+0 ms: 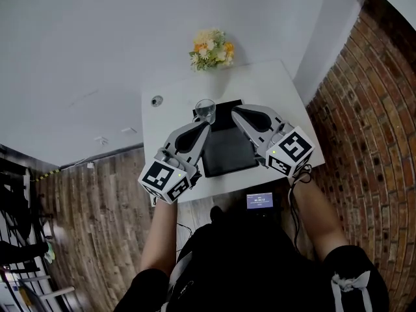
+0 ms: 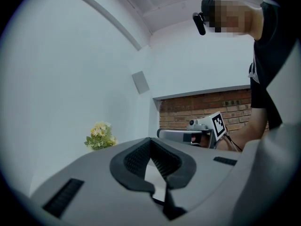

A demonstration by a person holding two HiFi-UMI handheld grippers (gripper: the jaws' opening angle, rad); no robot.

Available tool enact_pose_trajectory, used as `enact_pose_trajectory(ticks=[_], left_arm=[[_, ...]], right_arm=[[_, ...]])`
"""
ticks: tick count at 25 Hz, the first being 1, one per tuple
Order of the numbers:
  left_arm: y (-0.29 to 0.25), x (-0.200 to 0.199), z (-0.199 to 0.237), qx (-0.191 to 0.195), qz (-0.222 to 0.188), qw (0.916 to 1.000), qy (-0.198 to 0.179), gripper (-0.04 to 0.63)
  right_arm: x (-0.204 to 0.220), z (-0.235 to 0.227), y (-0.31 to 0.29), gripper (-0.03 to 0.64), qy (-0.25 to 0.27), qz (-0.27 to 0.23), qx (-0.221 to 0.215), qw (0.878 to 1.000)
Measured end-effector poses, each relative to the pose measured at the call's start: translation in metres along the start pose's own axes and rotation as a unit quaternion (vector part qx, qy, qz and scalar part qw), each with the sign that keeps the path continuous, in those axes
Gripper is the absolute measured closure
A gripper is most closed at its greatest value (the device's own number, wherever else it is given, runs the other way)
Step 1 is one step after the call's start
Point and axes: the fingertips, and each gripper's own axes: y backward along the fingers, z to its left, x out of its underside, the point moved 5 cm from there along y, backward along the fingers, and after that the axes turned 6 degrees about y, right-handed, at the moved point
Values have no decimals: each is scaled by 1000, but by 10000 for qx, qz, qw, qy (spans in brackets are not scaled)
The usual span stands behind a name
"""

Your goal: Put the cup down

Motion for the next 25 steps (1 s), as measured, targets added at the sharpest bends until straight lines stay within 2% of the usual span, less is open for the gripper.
enact_pose_trajectory(ticks=[25], left_arm=[[-10,1,9,92,100,9999,53,588]], right_arm=[[5,-8,-9,603,29,53,-81,9999]])
